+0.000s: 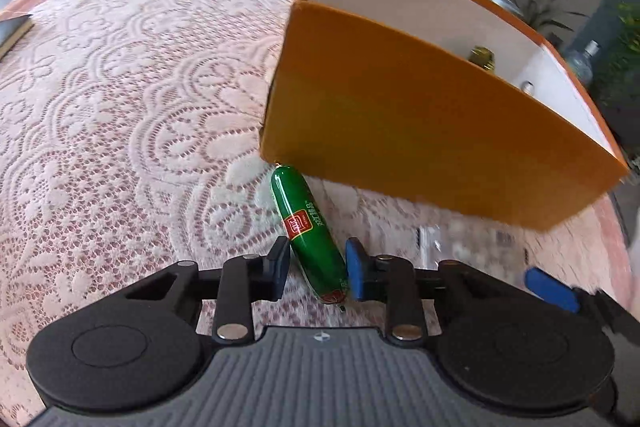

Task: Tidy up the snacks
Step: 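Grasp the green sausage with the left gripper while the right gripper grasps the clear egg pack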

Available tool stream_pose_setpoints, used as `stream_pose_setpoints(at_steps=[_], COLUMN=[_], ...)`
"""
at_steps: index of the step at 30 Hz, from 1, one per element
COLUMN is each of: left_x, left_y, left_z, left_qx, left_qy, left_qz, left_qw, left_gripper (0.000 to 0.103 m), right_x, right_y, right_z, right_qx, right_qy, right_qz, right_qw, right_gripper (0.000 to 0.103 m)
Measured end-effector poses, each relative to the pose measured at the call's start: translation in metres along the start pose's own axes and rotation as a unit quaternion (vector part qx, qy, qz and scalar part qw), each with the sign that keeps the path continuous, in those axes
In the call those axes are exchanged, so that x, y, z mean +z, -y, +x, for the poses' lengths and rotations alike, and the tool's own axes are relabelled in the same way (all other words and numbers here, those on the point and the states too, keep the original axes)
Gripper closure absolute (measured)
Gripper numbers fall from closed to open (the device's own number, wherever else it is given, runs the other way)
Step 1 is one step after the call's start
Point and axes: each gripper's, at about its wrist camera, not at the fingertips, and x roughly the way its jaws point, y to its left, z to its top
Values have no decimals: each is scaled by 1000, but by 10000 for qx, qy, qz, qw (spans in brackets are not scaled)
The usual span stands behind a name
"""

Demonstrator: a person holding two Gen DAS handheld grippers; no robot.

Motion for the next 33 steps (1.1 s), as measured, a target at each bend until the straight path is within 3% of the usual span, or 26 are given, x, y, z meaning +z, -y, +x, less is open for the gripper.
stream_pose_setpoints(at_steps=[9,14,19,26,33], left_x=[-29,-44,-54,-57,-60], left_y=[-3,1,-1,-14,-14], left_z=[-24,-33,-42,-44,-41], left_qx=[-473,-419,-366,-286,-332], left_qy=[-331,-335,-337,-389,-330], left_qz=[424,495,590,483,558], left_qw=[9974,9973,9970,9977,9973], left_gripper=[73,74,75,73,71], right_x=[-15,-26,-36,-37,-27], right_y=[7,0,-18,-21,-21], right_z=[-25,-41,-55,-54,-13], right_qx=[149,549,855,269,669], right_qy=[-184,-295,-145,682,622], right_qz=[133,81,-363,-1229,-1274], right_qw=[9996,9980,9956,9897,9876], right_gripper=[60,69,69,41,19])
